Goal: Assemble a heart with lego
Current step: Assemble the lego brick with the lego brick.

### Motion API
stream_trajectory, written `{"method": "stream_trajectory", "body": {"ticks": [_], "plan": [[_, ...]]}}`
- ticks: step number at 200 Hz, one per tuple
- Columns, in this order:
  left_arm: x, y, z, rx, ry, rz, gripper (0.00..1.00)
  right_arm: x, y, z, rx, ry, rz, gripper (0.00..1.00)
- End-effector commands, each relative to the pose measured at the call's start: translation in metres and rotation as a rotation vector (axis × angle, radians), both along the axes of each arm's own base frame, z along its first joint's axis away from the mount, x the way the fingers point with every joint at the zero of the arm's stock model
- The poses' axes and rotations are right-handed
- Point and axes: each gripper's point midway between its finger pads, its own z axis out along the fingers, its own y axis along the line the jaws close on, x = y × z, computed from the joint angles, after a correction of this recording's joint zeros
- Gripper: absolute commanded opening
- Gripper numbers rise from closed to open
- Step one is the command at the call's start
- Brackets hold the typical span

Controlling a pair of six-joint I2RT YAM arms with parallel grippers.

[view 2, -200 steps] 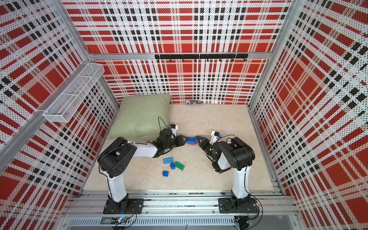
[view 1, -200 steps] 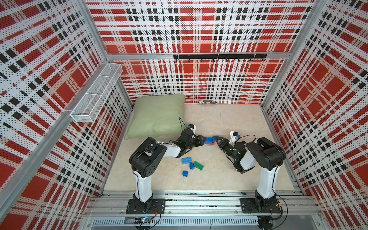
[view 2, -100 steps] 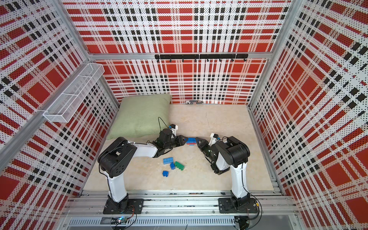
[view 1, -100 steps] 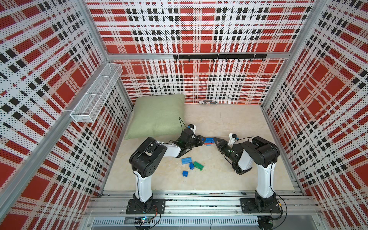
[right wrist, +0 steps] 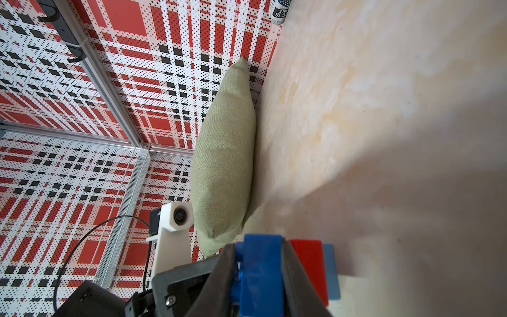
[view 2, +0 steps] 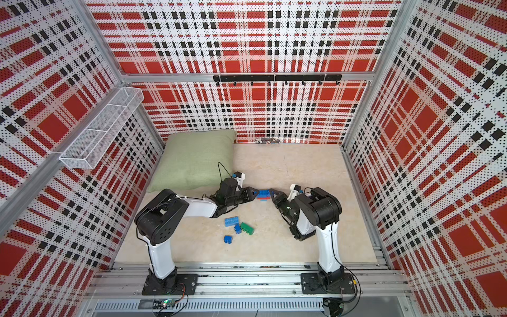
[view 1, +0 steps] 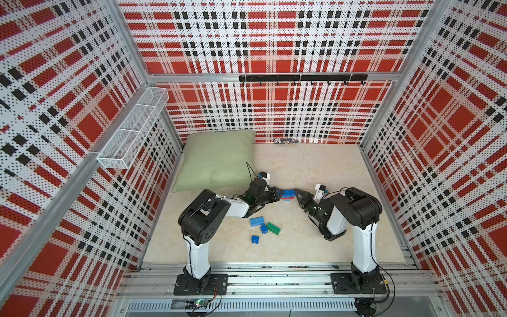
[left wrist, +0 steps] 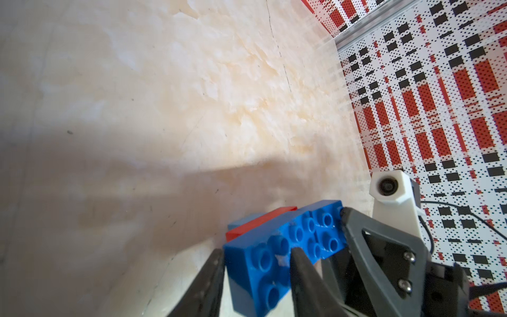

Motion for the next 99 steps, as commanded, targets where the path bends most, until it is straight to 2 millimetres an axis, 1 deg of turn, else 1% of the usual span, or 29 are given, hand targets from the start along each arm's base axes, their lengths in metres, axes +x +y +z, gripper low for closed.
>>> {"method": "stream_trajectory", "body": {"ticks": [1, 22, 43, 64, 99], "plan": [[-0.007, -0.004, -0.002, -0.009, 0.007, -0.015, 0.43, -0.009, 0.004, -0.01, 0.012, 0.022, 0.013, 0.24], [-0.009, -0.008, -0.001, -0.01, 0.006, -0.021, 0.42, -0.012, 0.006, -0.012, 0.01, 0.03, 0.016, 0.27], [-0.009, -0.006, 0.001, -0.011, 0.005, -0.009, 0.42, -0.015, 0.001, -0.009, 0.007, 0.032, -0.004, 0.29], [-0.009, -0.006, 0.001, -0.013, 0.005, -0.008, 0.42, -0.017, -0.002, -0.012, 0.009, 0.056, -0.016, 0.32], [-0.01, -0.008, 0.003, -0.021, 0.009, -0.005, 0.42, -0.019, -0.001, -0.01, 0.023, 0.052, -0.014, 0.32]]}}
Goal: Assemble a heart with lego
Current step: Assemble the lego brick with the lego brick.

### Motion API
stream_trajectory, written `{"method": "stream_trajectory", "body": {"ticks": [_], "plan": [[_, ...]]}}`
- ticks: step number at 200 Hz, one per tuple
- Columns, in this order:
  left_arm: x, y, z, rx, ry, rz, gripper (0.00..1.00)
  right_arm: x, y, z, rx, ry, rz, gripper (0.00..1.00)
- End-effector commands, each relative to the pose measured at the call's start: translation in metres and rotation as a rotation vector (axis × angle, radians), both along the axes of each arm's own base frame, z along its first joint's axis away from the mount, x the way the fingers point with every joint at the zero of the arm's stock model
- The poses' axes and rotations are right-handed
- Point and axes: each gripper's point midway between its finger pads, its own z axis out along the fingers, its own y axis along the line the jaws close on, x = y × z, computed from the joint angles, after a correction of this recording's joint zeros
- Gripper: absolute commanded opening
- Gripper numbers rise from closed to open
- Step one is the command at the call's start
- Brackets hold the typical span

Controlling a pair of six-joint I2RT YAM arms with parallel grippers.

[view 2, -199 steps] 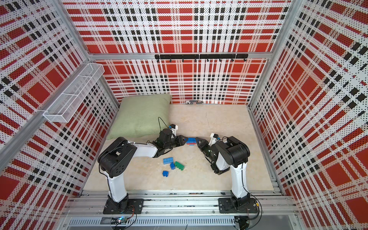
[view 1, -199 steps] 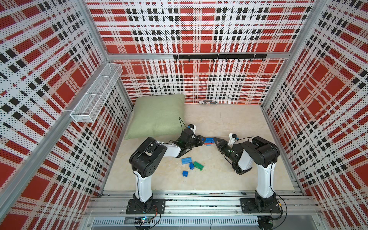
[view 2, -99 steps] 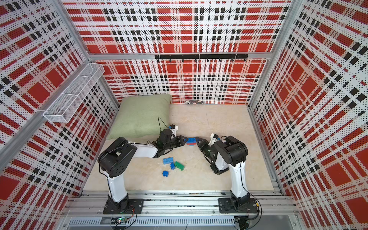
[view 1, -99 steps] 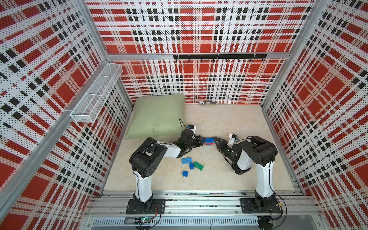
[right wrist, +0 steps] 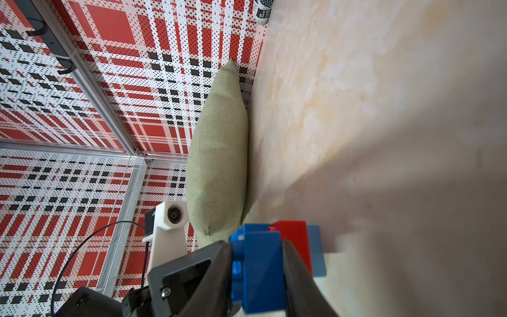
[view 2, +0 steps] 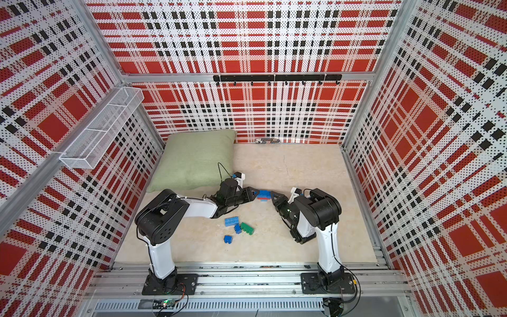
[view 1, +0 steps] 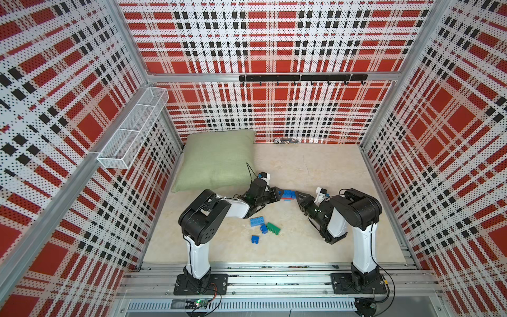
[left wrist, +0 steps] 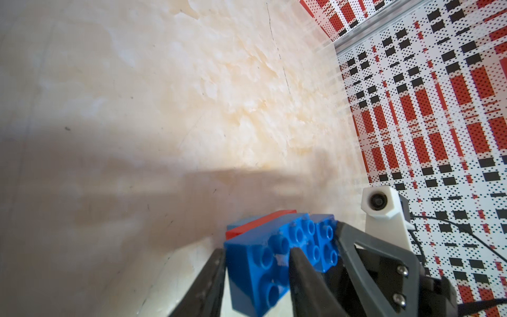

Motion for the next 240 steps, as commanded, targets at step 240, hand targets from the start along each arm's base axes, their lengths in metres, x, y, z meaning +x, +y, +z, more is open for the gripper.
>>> {"method": "stream_trajectory", "body": {"ticks": [240], "plan": [[-0.009, -0.003, -0.018, 0.079, 0.02, -0.088, 0.41, -0.003, 0.014, -0.045, -0.209, 0.11, 0.137, 0.32]]}}
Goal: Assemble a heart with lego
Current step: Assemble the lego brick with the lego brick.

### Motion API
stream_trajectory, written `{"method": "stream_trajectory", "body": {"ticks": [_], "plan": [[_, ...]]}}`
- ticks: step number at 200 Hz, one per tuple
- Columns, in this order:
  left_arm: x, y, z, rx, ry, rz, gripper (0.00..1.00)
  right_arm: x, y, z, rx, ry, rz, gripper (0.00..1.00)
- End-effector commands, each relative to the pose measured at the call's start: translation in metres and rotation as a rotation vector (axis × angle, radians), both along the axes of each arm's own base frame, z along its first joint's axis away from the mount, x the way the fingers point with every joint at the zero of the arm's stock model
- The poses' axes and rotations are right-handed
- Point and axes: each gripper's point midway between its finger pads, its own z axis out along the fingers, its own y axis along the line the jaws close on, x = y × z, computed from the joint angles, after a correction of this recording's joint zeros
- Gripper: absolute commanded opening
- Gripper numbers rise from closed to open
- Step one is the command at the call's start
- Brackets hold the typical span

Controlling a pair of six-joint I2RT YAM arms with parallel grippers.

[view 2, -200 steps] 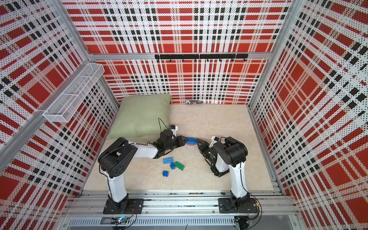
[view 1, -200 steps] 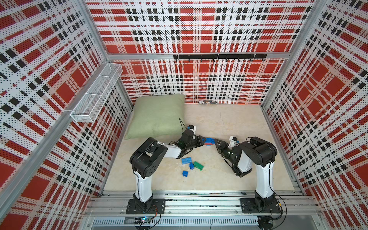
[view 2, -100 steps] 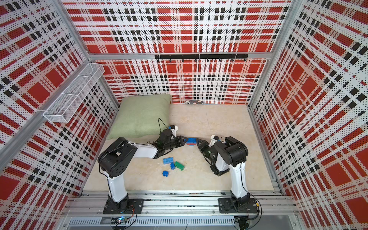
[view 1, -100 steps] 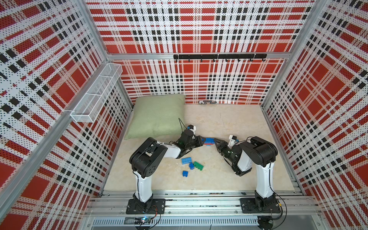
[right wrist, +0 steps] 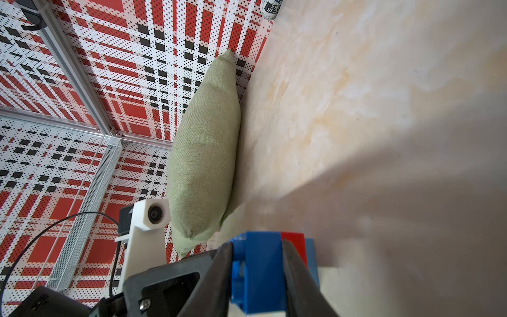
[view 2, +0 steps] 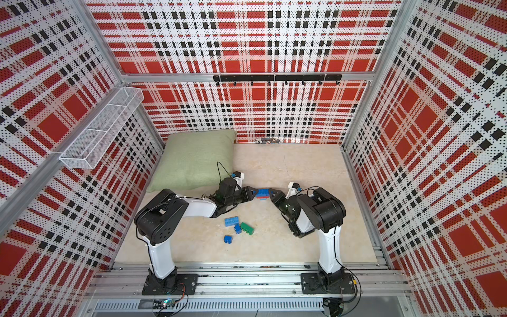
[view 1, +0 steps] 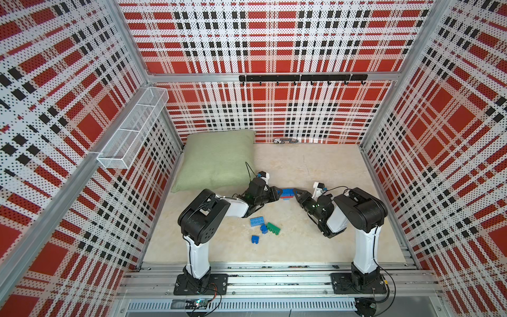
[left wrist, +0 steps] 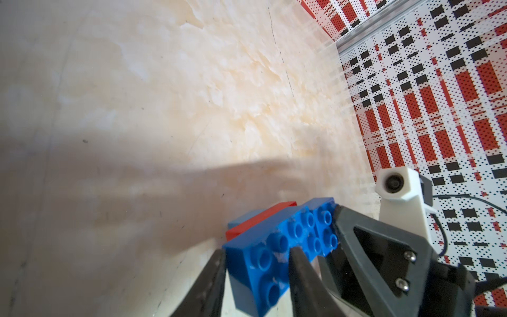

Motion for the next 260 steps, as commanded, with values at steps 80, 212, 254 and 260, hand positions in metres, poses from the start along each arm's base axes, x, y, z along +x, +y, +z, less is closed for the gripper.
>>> {"method": "stream_trajectory", "body": {"ticks": [80, 212, 254, 260], "plan": [[-0.014, 0.0, -0.028, 0.073, 0.067, -0.045, 0.41, -0.028, 0.003, -0.072, -0.061, 0.271, 0.05, 0.3], [-0.011, -0.001, -0.034, 0.062, 0.082, -0.038, 0.4, -0.047, -0.009, -0.114, -0.226, 0.403, 0.051, 0.28], [-0.011, -0.001, -0.034, 0.062, 0.083, -0.032, 0.4, -0.056, -0.012, -0.125, -0.26, 0.418, 0.057, 0.27], [-0.011, -0.002, -0.034, 0.062, 0.082, -0.032, 0.4, -0.056, -0.011, -0.126, -0.275, 0.412, 0.061, 0.27]]}}
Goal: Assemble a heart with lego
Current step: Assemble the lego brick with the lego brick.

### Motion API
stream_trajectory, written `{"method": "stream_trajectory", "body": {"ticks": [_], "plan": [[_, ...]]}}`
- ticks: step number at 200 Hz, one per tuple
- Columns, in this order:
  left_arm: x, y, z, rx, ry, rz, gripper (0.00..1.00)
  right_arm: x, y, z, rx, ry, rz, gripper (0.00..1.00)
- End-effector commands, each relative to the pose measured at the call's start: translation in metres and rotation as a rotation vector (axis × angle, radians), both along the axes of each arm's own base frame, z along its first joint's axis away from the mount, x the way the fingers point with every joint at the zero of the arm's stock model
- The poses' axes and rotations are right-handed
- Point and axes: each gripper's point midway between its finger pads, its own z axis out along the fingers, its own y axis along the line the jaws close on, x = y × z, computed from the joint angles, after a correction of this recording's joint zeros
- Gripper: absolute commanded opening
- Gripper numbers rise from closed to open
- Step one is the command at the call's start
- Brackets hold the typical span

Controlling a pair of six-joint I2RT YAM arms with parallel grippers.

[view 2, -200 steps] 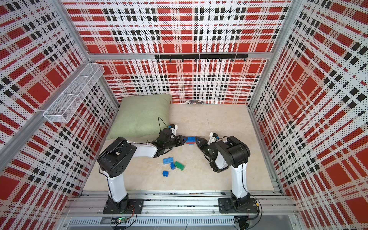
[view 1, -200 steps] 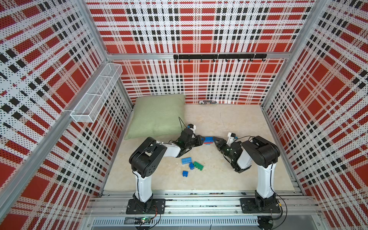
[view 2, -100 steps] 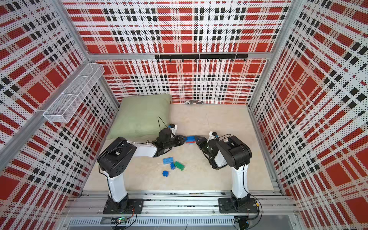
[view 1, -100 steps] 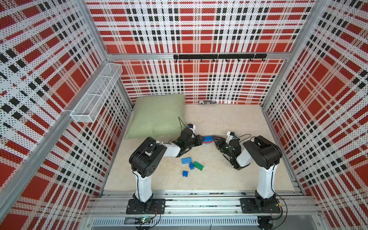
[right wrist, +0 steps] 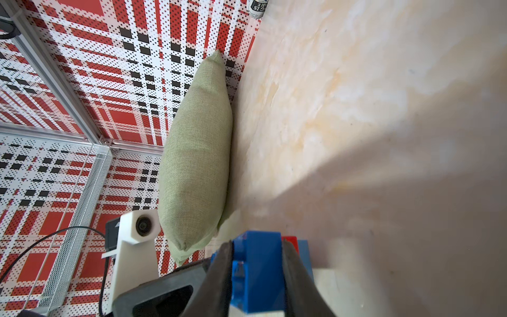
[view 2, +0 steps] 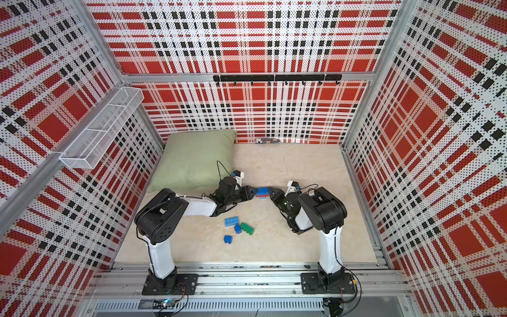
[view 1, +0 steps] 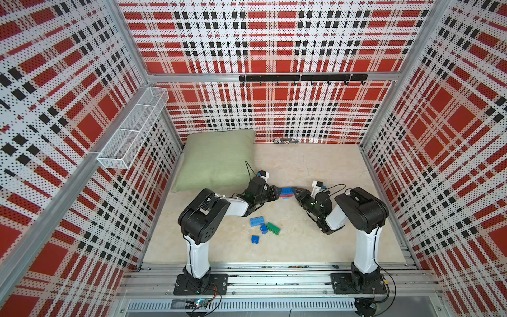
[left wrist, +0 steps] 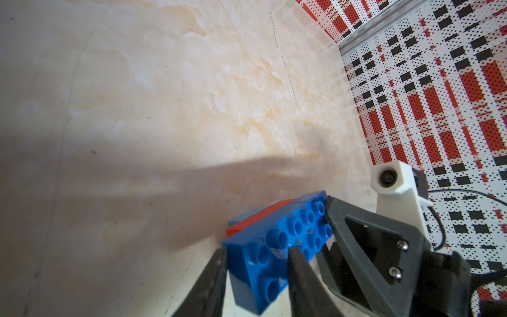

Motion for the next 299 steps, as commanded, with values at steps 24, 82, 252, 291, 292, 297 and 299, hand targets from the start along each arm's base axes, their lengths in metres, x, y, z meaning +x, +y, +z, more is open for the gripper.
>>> {"method": "stream_trajectory", "body": {"ticks": [24, 82, 252, 291, 292, 297, 299], "plan": [[-0.014, -0.006, -0.034, 0.052, 0.091, -0.036, 0.4, -0.067, -0.013, -0.119, -0.314, 0.345, 0.096, 0.28], [-0.008, -0.005, -0.023, 0.053, 0.063, -0.017, 0.41, -0.069, -0.023, -0.114, -0.309, 0.329, 0.045, 0.3], [0.014, -0.002, 0.015, 0.061, -0.017, 0.021, 0.46, -0.033, -0.013, 0.028, -0.233, 0.038, 0.024, 0.5], [0.014, 0.002, 0.057, 0.028, -0.1, 0.041, 0.51, -0.037, -0.024, 0.038, -0.284, 0.04, 0.007, 0.55], [0.014, 0.003, 0.059, 0.027, -0.103, 0.042, 0.51, -0.038, -0.025, 0.038, -0.287, 0.042, 0.008, 0.55], [0.013, 0.003, 0.065, 0.022, -0.116, 0.04, 0.52, -0.039, -0.026, 0.039, -0.3, 0.047, 0.012, 0.56], [0.013, 0.003, 0.068, 0.021, -0.121, 0.04, 0.52, -0.04, -0.026, 0.039, -0.305, 0.047, 0.017, 0.56]]}}
